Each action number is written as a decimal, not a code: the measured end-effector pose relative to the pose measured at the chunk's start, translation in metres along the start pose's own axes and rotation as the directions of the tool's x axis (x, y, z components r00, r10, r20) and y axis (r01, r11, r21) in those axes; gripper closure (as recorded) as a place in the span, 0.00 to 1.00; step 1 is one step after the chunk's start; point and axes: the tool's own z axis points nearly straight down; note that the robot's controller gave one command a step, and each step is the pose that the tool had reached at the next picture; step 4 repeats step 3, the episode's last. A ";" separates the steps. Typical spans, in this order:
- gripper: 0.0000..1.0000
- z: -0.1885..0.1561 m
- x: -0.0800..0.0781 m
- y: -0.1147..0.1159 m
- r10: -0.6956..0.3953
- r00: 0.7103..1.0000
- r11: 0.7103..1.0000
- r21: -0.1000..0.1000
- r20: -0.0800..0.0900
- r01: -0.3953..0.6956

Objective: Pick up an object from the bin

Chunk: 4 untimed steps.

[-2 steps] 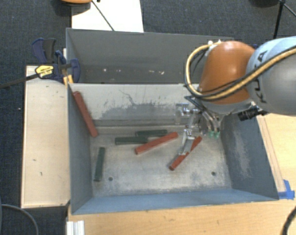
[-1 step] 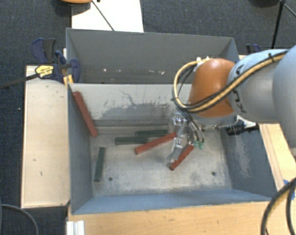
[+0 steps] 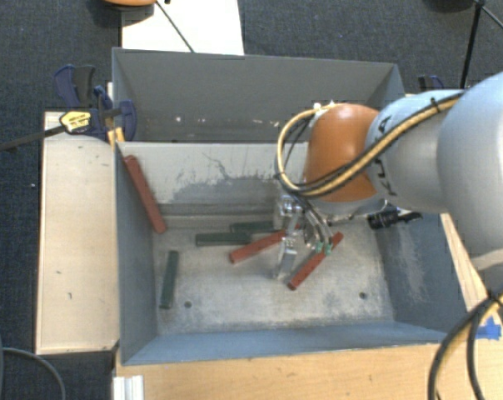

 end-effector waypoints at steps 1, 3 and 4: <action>1.00 0.001 -0.004 0.009 0.033 0.999 0.999 -0.002 0.002 -0.033; 1.00 -0.204 0.018 0.015 0.081 0.997 0.997 -0.002 0.004 -0.081; 1.00 -0.204 0.018 0.015 0.081 0.997 0.997 -0.002 0.004 -0.081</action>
Offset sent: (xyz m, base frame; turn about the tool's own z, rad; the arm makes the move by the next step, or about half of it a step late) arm 0.0000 0.0000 0.0000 0.0000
